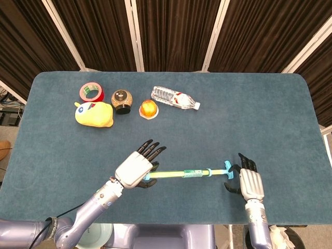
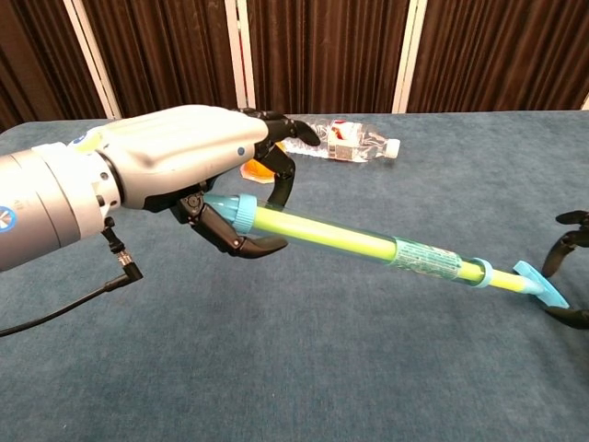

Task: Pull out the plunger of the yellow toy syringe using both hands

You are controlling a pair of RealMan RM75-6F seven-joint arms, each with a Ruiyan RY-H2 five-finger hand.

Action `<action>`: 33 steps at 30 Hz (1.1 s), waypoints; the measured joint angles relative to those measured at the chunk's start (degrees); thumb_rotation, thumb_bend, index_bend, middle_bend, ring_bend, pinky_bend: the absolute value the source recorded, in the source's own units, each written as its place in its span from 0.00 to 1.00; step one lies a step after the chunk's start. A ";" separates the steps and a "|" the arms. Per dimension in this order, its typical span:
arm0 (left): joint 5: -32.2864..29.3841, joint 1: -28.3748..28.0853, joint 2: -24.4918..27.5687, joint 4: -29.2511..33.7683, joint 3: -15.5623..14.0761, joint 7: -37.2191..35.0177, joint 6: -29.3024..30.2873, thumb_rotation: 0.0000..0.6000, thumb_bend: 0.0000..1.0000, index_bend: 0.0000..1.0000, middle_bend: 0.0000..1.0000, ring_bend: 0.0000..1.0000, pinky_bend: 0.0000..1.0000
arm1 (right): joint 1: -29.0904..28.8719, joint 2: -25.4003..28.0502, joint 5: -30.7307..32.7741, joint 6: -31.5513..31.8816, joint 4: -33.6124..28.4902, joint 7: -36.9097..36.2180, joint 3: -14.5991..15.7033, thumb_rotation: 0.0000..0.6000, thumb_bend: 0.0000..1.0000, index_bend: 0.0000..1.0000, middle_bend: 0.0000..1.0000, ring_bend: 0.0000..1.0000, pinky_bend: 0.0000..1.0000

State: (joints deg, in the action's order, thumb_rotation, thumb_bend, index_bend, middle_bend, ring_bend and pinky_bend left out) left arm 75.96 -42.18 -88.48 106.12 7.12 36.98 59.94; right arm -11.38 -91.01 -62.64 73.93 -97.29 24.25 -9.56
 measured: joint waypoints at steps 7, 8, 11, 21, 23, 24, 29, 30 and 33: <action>-0.01 -0.36 0.24 0.47 -0.05 0.00 -0.08 1.00 0.36 0.61 0.06 0.00 0.03 | -1.40 -2.61 1.54 0.11 1.13 1.04 -1.01 1.00 0.29 0.44 0.06 0.00 0.00; 0.06 -0.42 0.27 0.49 -0.10 -0.02 -0.09 1.00 0.36 0.61 0.06 0.00 0.03 | -1.50 -2.80 1.58 0.12 1.30 1.09 -1.01 1.00 0.29 0.44 0.07 0.00 0.00; 0.06 -0.56 0.29 0.53 -0.19 -0.11 -0.14 1.00 0.36 0.61 0.06 0.00 0.03 | -1.74 -3.41 1.89 0.12 1.87 1.03 -0.99 1.00 0.30 0.46 0.07 0.00 0.00; -0.47 -1.23 0.63 1.03 0.38 0.40 -0.07 1.00 0.36 0.61 0.06 0.00 0.03 | -2.73 -5.09 3.17 -0.06 3.20 0.79 -1.49 1.00 0.37 0.51 0.09 0.00 0.00; -0.63 -1.34 0.70 1.16 0.42 0.50 -0.05 1.00 0.36 0.61 0.06 0.00 0.03 | -2.83 -5.29 3.28 0.02 3.37 0.89 -1.40 1.00 0.38 0.52 0.09 0.00 0.00; -0.69 -1.38 0.72 1.20 0.41 0.55 -0.04 1.00 0.36 0.61 0.06 0.00 0.03 | -2.86 -5.38 3.35 0.06 3.48 0.94 -1.36 1.00 0.39 0.52 0.10 0.00 0.00; -0.72 -1.58 0.85 1.36 0.37 0.79 0.03 1.00 0.36 0.61 0.06 0.00 0.03 | -2.91 -5.73 3.91 0.13 4.03 0.94 -1.12 1.00 0.41 0.52 0.10 0.00 0.00; -0.77 -1.60 0.88 1.41 0.38 0.78 0.06 1.00 0.36 0.61 0.06 0.00 0.03 | -2.91 -5.76 3.98 0.13 4.12 0.94 -1.07 1.00 0.42 0.53 0.10 0.00 0.00; -0.80 -1.69 0.96 1.47 0.35 0.83 0.13 1.00 0.36 0.62 0.06 0.00 0.03 | -2.89 -5.91 4.17 0.17 4.29 0.75 -0.92 1.00 0.44 0.55 0.11 0.00 0.00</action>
State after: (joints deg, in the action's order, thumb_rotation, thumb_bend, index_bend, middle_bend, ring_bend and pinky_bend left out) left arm 75.17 -43.86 -87.51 107.58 7.48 37.81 60.06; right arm -14.27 -96.92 -58.48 74.10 -93.01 25.01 -10.48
